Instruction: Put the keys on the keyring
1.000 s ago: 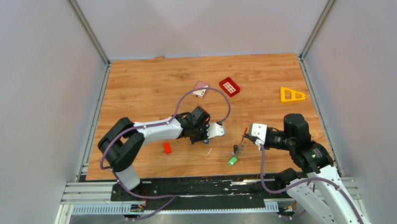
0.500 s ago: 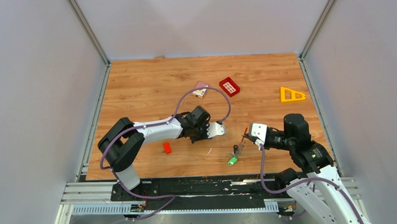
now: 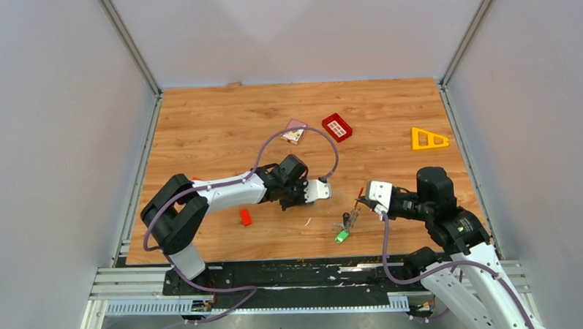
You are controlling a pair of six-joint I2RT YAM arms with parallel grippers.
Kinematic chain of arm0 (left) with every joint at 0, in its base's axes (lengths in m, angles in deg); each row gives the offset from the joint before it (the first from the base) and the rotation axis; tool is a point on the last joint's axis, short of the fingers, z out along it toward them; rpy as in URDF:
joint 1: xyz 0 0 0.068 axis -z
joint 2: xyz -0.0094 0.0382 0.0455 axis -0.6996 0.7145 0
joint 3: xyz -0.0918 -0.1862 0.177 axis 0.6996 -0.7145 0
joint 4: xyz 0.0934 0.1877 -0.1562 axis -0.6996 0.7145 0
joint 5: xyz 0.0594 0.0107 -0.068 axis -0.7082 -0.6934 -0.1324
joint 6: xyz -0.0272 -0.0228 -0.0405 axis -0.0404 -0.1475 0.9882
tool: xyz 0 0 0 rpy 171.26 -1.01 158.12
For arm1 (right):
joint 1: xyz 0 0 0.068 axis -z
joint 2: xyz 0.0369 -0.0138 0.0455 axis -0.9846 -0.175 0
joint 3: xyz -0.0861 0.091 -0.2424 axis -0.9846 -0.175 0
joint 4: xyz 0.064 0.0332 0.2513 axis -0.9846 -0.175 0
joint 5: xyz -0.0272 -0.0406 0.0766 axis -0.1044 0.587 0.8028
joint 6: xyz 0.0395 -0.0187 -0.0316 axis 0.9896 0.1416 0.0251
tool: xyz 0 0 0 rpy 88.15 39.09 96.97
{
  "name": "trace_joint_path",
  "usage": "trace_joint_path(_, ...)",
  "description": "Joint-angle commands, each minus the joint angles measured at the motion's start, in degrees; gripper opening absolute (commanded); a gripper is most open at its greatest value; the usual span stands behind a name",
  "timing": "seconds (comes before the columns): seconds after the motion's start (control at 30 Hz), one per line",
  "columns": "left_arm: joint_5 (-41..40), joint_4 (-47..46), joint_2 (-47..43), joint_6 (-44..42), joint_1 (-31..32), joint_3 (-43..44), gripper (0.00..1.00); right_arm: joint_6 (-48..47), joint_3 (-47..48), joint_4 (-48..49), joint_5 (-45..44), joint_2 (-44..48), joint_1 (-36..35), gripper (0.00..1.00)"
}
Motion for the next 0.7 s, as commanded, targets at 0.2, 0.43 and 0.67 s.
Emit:
trace_joint_path(0.2,9.12,-4.47,-8.87,-3.23,-2.71,-2.8,0.0,-0.43,0.91,2.32,2.28,-0.36,0.08,0.0)
trace_joint_path(0.43,14.17,-7.33,-14.13,-3.71,-3.3,-6.71,0.0,1.28,2.69,4.82,5.94,-4.44,-0.85,0.0)
trace_joint_path(0.67,16.79,-9.18,-22.06,-1.07,-3.68,-8.7,0.0,3.71,5.72,8.88,6.73,-10.49,-2.63,0.0)
